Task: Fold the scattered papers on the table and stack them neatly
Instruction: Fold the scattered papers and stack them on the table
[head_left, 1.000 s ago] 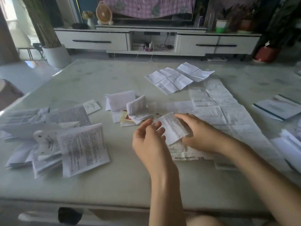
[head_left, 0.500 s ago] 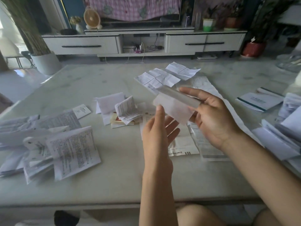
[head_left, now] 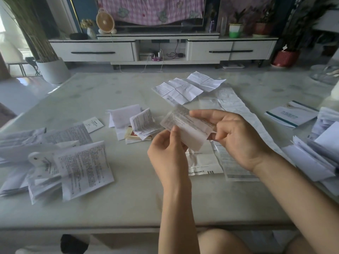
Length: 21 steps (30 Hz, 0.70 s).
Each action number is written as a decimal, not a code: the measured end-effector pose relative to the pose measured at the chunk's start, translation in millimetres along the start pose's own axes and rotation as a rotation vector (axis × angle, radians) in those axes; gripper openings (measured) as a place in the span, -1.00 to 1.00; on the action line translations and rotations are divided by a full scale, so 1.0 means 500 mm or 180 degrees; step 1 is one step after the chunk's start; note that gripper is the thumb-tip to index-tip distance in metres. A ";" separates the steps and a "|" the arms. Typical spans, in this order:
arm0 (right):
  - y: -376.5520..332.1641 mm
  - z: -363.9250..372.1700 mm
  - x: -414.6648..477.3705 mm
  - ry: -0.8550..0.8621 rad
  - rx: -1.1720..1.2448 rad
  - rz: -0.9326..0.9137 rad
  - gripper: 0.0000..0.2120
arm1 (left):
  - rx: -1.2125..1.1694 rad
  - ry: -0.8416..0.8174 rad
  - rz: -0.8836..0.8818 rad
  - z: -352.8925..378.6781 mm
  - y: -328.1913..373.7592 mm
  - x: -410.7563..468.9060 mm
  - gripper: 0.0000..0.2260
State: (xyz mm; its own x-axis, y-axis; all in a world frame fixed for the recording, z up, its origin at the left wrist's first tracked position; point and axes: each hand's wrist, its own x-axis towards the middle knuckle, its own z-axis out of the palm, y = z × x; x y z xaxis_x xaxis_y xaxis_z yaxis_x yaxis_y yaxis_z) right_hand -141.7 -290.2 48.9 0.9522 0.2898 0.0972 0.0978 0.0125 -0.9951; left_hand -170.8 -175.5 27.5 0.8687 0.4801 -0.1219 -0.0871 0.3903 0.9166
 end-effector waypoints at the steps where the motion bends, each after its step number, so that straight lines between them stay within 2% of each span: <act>1: -0.001 -0.003 0.003 0.0013 0.0287 0.0096 -0.44 | 0.0077 0.0013 0.0061 -0.002 -0.002 0.002 -0.83; 3: 0.002 -0.008 0.006 0.0099 0.0393 0.0183 -0.57 | 0.0278 -0.0047 0.0178 -0.001 -0.008 0.003 -0.83; 5: 0.010 -0.009 0.009 0.0269 0.0010 0.0231 -0.74 | 0.0523 -0.0181 0.0285 0.001 -0.015 0.004 -0.82; 10: 0.023 -0.002 0.008 0.0705 -0.0461 0.0017 -0.85 | 0.0737 -0.0309 0.0311 0.005 -0.021 0.002 -0.84; 12: 0.022 0.000 0.009 0.0796 -0.0606 -0.0025 -0.87 | 0.0684 -0.0302 0.0275 0.005 -0.021 -0.001 -0.91; 14: 0.020 -0.001 0.008 0.0698 -0.0731 -0.0013 -0.89 | 0.0640 -0.0255 0.0209 0.004 -0.018 -0.002 -0.89; 17: 0.014 -0.002 0.000 0.0155 -0.0963 0.0152 -0.91 | 0.0625 -0.0211 0.0336 -0.002 -0.011 -0.001 -0.83; 21: 0.017 0.000 -0.004 -0.0123 -0.1079 0.0235 -0.93 | 0.0851 -0.0485 0.0626 -0.011 -0.009 0.004 -0.85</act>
State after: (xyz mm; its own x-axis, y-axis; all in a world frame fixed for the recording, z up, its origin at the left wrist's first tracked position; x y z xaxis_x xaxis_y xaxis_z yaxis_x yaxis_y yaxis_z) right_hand -142.8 -290.5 40.4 0.9492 0.3141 0.0180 0.1258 -0.3265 -0.9368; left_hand -171.3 -171.9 21.2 0.9124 0.3952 0.1062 -0.1466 0.0734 0.9865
